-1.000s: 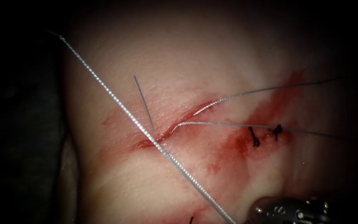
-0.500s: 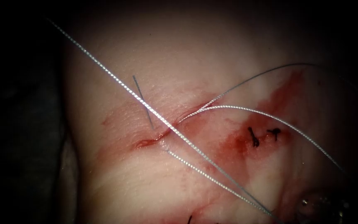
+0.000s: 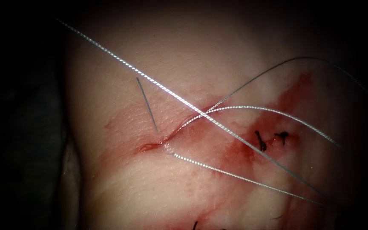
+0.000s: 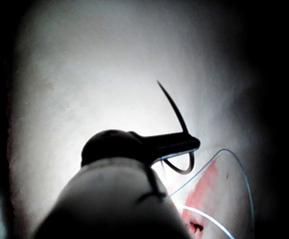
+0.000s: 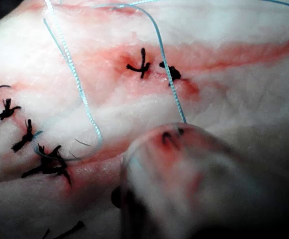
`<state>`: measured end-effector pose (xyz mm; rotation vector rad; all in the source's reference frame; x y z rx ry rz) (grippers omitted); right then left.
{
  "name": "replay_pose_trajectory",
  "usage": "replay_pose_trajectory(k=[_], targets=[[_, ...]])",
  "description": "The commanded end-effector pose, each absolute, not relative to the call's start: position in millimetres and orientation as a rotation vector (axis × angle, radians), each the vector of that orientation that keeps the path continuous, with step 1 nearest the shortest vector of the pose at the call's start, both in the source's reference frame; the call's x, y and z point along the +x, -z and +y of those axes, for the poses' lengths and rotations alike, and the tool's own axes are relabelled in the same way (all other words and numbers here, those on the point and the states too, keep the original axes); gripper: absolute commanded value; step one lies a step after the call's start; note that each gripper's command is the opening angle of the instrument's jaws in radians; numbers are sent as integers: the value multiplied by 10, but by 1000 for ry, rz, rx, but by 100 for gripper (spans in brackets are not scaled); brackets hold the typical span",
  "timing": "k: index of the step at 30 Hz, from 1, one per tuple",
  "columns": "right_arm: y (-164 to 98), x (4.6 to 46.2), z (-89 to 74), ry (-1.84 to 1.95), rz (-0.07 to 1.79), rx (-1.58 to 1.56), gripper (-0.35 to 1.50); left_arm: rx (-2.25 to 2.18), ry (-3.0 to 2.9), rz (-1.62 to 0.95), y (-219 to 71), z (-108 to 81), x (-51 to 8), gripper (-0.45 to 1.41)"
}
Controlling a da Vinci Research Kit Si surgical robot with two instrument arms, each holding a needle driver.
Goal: Wound Closure
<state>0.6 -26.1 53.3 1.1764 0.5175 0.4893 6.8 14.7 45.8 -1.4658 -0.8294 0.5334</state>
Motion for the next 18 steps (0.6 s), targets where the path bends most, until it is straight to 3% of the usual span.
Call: replay_pose_trajectory(k=[1, 9, 13, 15, 16, 17, 18], targets=[[-537, 4, -258, -495, 514, 1168, -35, -1466, -533, -831, -463, 148, 65, -45], [-539, -22, -248, -552, 488, 1113, -35, -1471, -538, -798, -462, 148, 71, -45], [-537, -5, -229, -545, 611, 1014, -35, -1477, -576, -823, -465, 144, 52, -45], [-524, 26, -207, -420, 752, 873, -35, -1472, -608, -882, -468, 136, 22, -45], [-517, 40, -201, -348, 807, 798, 4, -1469, -624, -908, -468, 132, 11, -45], [-511, 50, -197, -321, 852, 764, 7, -1465, -633, -939, -469, 129, 1, -45], [-506, 59, -195, -292, 907, 729, -18, -1459, -653, -976, -470, 124, -13, -45]])
